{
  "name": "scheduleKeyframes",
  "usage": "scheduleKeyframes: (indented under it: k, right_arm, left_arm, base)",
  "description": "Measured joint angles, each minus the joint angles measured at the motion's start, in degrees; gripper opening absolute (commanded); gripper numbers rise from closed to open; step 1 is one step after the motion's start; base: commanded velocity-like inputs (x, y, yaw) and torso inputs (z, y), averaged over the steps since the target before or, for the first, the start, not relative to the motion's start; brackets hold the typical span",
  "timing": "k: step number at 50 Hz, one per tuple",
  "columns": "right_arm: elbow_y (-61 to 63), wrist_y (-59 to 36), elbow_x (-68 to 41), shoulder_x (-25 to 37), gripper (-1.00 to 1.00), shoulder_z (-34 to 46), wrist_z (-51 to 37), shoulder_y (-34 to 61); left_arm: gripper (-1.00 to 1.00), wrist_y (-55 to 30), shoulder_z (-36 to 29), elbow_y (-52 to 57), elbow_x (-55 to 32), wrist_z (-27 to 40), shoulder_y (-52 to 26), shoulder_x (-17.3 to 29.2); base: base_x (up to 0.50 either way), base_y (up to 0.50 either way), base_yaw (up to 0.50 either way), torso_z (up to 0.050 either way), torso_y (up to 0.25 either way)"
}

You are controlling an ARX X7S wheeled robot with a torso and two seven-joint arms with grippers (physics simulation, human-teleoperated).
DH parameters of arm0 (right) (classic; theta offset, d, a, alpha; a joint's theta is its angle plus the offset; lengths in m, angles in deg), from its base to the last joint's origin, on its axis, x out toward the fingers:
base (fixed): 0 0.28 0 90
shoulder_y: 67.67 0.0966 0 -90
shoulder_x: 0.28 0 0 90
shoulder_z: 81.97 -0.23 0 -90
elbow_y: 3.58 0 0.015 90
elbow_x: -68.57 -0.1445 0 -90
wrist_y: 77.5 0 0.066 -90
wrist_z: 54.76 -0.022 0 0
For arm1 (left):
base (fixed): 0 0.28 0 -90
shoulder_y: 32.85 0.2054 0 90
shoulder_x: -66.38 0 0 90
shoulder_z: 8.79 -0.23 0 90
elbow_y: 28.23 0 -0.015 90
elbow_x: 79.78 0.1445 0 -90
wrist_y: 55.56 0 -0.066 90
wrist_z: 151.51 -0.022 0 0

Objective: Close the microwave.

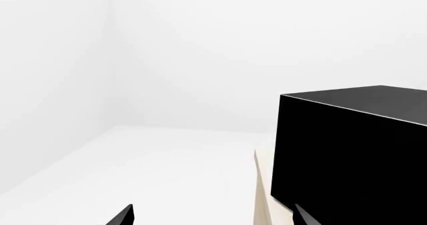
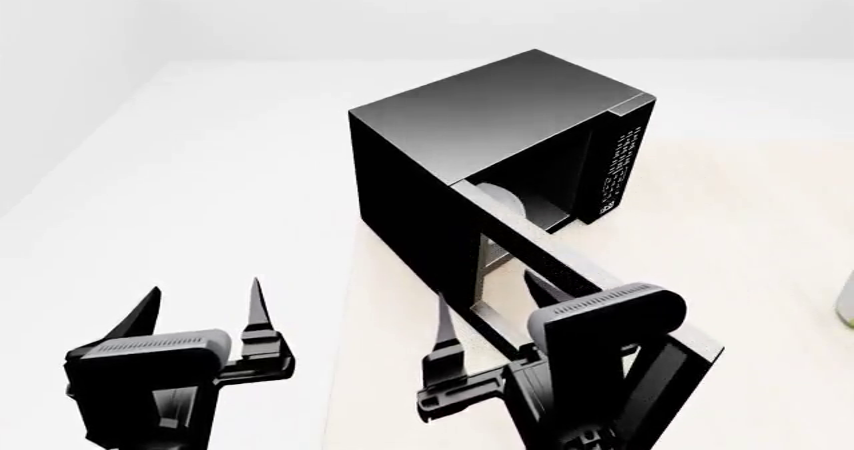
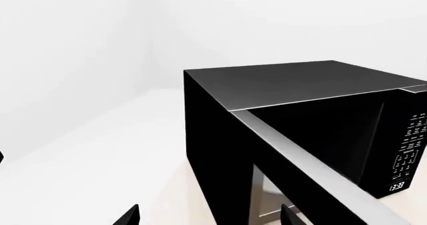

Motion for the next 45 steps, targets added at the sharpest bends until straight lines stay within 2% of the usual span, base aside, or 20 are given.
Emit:
scheduleKeyframes:
  k: [45]
  right_arm:
    - [-8.1, 3.34, 2.24, 0.0, 1.0, -0.19, 0.95, -0.76]
  left_arm:
    - [1.0, 0.39, -0.42, -0.3, -0.5, 0.68, -0.13, 0.49]
  base:
    - [0.0, 0.0, 0.0, 0.0, 0.0]
